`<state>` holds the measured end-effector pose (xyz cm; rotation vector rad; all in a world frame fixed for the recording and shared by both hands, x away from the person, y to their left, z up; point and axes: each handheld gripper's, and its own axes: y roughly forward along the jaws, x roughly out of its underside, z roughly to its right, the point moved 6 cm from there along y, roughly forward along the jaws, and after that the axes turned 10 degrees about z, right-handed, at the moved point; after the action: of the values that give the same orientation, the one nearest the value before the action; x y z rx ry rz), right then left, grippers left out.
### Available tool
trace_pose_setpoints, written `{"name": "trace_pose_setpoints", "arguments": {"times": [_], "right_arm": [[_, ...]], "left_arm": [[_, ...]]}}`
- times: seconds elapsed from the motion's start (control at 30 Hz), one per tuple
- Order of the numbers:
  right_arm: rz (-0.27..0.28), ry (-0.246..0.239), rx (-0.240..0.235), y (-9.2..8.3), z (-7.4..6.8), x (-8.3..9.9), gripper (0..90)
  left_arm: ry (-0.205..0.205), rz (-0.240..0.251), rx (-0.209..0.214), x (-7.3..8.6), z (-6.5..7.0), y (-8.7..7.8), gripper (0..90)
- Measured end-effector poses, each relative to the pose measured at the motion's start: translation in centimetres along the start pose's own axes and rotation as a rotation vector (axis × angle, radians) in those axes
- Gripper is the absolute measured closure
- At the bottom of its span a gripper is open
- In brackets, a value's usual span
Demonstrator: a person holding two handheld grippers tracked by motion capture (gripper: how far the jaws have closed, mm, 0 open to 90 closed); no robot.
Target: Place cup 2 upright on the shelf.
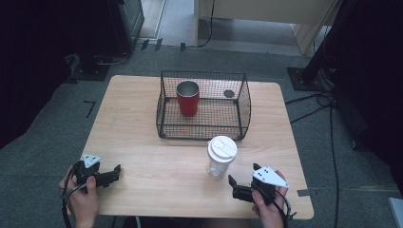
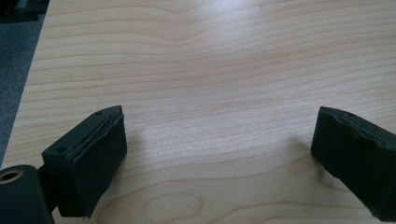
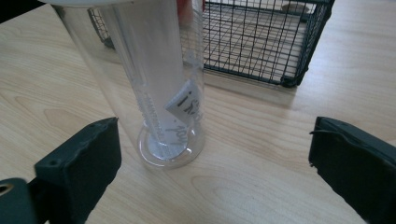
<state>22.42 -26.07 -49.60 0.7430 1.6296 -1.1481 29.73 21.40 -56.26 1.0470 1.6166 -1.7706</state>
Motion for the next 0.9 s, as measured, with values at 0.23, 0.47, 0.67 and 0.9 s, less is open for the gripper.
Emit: {"name": "trace_pose_setpoints", "arguments": {"times": [0.23,0.47,0.67,0.9], "right_arm": [[0.018,0.008,-0.020,0.2,-0.8,-0.6,4.3],[0.026,0.018,-0.043,0.8,-1.7,-1.3,4.4],[0.030,0.022,-0.060,1.2,-2.5,-1.7,4.4],[0.045,0.025,-0.064,2.4,-3.5,-2.4,6.2]], "left_arm": [[0.000,0.000,0.000,0.0,0.0,0.0,4.2],[0.000,0.000,0.000,0.0,0.0,0.0,4.2],[0.000,0.000,0.000,0.0,0.0,0.0,4.2],[0.000,0.000,0.000,0.0,0.0,0.0,4.2]]}}
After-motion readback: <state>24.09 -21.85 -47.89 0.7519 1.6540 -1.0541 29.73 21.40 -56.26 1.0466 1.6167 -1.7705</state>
